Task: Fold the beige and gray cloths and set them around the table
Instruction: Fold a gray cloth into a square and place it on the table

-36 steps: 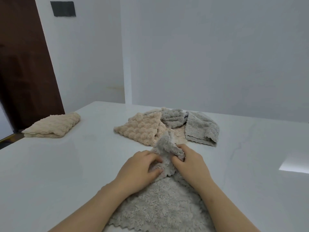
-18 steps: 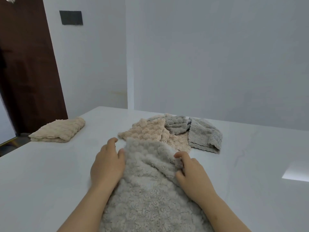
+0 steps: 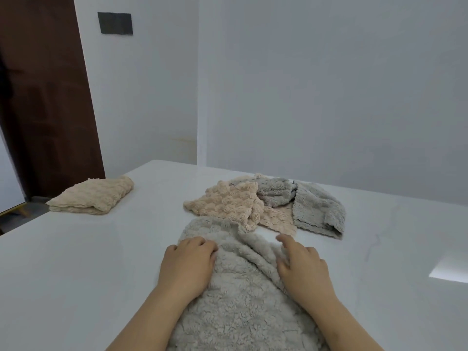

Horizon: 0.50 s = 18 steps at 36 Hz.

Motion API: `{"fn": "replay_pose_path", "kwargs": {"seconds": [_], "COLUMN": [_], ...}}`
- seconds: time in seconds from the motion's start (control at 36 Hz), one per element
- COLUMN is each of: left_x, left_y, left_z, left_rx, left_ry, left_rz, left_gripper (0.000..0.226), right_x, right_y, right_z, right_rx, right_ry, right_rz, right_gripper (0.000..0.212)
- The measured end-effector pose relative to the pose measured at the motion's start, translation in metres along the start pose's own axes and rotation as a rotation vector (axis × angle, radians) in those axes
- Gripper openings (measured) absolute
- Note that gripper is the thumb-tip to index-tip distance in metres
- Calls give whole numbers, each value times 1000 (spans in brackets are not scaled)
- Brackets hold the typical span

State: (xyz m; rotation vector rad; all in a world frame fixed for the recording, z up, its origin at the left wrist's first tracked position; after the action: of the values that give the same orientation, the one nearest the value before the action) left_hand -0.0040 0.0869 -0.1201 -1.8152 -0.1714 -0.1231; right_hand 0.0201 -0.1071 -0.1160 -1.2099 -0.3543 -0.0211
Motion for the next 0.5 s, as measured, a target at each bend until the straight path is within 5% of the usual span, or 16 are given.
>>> {"fn": "replay_pose_path", "kwargs": {"seconds": [0.19, 0.42, 0.5], "left_x": [-1, 0, 1], "left_y": [3, 4, 5], "left_z": [-1, -1, -1], "left_rx": [-18, -33, -39], "left_ry": [-33, -30, -22], "left_rz": [-13, -34, -40], "left_gripper": [34, 34, 35], "right_x": [5, 20, 22], "right_y": [2, -16, -19], "right_z": [2, -9, -18], "right_rx": [-139, -46, -142], "right_ry": [21, -3, 65], "right_rz": [115, -346, -338], "right_gripper": [36, 18, 13]}}
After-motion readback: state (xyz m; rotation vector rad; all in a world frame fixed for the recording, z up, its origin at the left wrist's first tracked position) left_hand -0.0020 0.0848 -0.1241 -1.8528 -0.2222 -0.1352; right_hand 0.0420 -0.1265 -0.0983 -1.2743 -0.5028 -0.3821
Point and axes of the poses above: each hand's wrist, its own x-axis towards the middle knuckle, its own y-axis out of the palm, z = x × y, the point moved 3 cm from there along x, towards the middle knuckle, and after that the axes turned 4 degrees about -x, right-handed, at the moved point
